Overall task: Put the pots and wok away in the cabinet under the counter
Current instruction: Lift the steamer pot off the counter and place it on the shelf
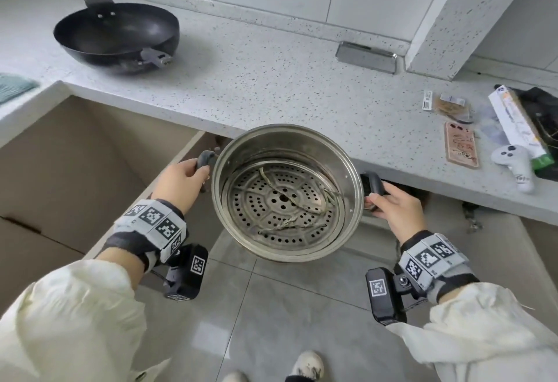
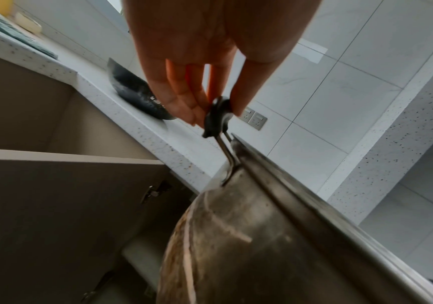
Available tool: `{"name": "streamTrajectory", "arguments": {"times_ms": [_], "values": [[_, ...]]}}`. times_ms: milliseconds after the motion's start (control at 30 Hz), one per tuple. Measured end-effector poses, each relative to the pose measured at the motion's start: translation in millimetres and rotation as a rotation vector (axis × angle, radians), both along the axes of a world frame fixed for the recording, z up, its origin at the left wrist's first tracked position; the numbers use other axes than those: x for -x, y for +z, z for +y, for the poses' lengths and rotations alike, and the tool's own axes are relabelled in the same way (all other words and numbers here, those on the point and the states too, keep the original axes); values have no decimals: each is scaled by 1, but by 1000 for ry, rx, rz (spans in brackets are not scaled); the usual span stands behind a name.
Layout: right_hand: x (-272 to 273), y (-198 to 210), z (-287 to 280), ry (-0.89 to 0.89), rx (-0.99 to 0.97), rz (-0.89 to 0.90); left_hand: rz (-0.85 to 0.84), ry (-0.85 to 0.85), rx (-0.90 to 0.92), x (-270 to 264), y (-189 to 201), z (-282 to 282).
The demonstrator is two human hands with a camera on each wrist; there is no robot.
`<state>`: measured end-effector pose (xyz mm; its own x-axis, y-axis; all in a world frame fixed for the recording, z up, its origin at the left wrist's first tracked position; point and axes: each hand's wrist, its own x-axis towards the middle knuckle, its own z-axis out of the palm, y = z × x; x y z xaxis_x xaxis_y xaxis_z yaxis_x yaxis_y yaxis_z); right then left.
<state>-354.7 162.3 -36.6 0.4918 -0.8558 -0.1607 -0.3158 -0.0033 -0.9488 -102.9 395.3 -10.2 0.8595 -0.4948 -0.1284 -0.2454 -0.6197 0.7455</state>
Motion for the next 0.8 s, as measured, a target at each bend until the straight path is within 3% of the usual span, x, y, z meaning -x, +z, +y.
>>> {"name": "streamTrajectory", "arguments": {"times_ms": [167, 333, 533, 800], "values": [[-3, -52, 44, -40, -83, 66, 30, -48, -76, -6, -37, 42], [3, -105, 60, -70, -187, 156, 106, -76, -179, -13, -93, 46], [-1, -179, 29, -126, -248, 253, 197, -91, -284, -22, -168, 13], [-53, -229, -47, -134, -300, 306, 231, -28, -312, -60, -232, -69]]}}
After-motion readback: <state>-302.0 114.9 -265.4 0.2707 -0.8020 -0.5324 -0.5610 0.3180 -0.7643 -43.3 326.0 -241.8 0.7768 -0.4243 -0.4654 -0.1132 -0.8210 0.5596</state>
